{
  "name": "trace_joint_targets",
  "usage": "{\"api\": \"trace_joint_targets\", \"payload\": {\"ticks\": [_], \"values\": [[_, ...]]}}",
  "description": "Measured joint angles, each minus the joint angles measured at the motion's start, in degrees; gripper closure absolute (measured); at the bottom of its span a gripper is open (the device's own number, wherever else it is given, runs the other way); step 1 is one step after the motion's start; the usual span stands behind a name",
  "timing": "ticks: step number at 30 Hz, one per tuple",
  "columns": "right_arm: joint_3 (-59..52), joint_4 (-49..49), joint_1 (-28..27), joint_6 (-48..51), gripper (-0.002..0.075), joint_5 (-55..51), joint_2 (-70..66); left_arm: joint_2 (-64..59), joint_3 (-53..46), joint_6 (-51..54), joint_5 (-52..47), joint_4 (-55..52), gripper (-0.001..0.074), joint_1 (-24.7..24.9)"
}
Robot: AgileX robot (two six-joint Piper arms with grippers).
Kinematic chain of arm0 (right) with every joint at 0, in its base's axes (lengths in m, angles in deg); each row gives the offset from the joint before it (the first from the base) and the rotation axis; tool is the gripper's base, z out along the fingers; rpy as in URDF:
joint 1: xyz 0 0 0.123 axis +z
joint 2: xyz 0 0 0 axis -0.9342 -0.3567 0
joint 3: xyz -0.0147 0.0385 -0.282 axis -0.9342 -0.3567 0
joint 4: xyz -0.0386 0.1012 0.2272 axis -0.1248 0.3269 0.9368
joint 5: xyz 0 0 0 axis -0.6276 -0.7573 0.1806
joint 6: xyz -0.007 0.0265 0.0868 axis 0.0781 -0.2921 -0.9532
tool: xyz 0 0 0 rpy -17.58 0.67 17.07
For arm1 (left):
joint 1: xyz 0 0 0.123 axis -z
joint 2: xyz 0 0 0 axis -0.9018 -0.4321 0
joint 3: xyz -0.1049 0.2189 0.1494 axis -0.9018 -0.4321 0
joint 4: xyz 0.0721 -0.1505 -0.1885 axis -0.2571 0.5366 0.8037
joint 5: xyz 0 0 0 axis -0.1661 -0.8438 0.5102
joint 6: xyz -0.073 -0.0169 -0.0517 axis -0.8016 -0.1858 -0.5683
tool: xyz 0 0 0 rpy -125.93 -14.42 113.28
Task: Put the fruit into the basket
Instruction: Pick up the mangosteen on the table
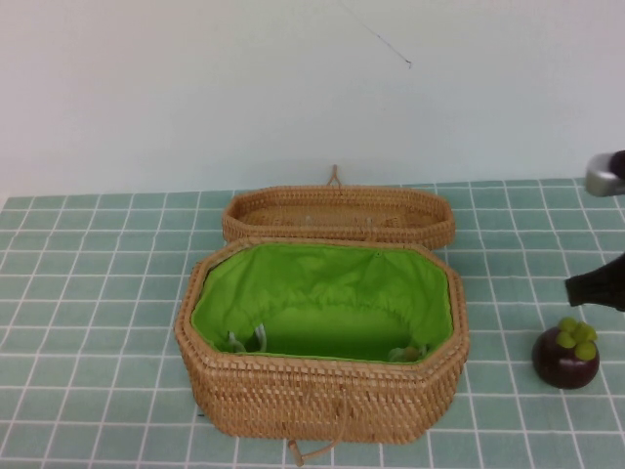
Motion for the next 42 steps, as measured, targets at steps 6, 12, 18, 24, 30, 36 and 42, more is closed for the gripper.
{"api": "trace_joint_targets", "payload": {"ticks": [6,12,18,24,30,36,42], "values": [[4.57,-3.7,4.01,-4.12,0.0728,-4.2,-4.68,0.0,0.0,0.0,0.0,0.0,0.0738,0.0],[6.45,-1.58,2.94,-6.14,0.0728,-4.66,-9.19,0.0,0.0,0.0,0.0,0.0,0.0738,0.0],[7.0,-1.6,0.16,-9.9,0.0689,-4.32,-12.24,0.0,0.0,0.0,0.0,0.0,0.0738,0.0],[7.01,-1.95,-0.18,-10.12,0.0398,-3.61,-14.02,0.0,0.0,0.0,0.0,0.0,0.0738,0.0],[7.01,-2.05,-0.18,-9.42,0.0073,-2.07,-16.61,0.0,0.0,0.0,0.0,0.0,0.0738,0.0],[7.11,-0.31,-0.65,-9.42,0.0038,0.44,-19.81,0.0,0.0,0.0,0.0,0.0,0.0738,0.0],[7.11,2.8,-3.14,-6.44,0.0034,0.71,-22.8,0.0,0.0,0.0,0.0,0.0,0.0738,0.0]]}}
